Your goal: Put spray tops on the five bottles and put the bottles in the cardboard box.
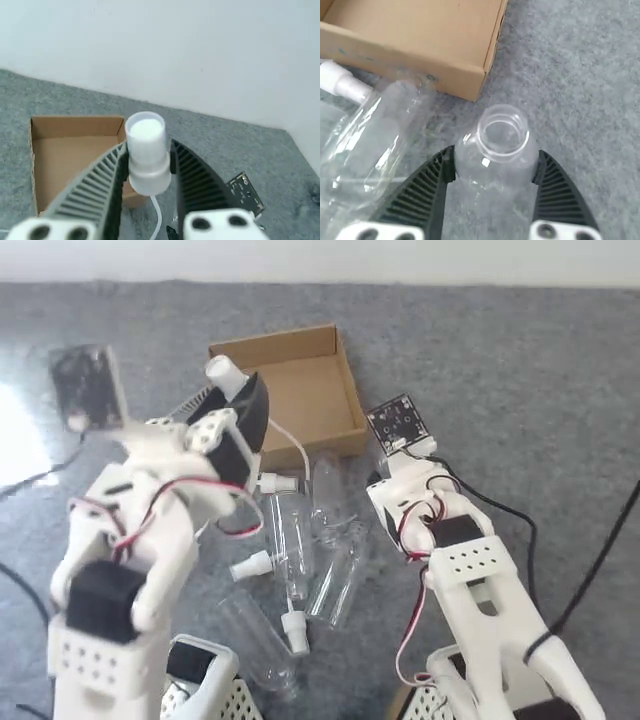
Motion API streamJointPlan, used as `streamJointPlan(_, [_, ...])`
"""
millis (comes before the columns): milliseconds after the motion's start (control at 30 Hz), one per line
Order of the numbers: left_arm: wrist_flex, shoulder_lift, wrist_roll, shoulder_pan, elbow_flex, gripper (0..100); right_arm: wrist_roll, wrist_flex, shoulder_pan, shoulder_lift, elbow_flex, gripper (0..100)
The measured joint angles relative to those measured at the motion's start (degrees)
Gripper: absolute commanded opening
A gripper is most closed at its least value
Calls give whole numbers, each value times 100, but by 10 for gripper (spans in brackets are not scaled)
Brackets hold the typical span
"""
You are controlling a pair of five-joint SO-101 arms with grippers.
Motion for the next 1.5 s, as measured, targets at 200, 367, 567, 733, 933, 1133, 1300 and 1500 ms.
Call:
streamJointPlan(200, [-598,-782,-167,0,791,13,0,580,18,-527,35,151])
streamJointPlan(367, [-695,-1178,-167,0,905,13,0,738,18,-774,70,151])
streamJointPlan(567, [-695,-1433,79,0,1011,13,0,958,-229,-1442,343,151])
streamJointPlan(733, [-853,-1635,343,0,1248,13,0,1046,-413,-2347,703,151])
streamJointPlan(933, [-1371,-2268,378,624,1864,12,0,1055,-686,-3455,1178,151])
streamJointPlan(1133, [-1785,-2593,149,1116,2338,12,9,1486,-879,-4299,1284,151])
streamJointPlan(1300, [-1811,-2646,123,1371,2356,12,9,1732,-949,-4721,1284,151])
streamJointPlan(1500, [-1820,-2646,18,1626,2497,12,9,1732,-1020,-4800,1371,151])
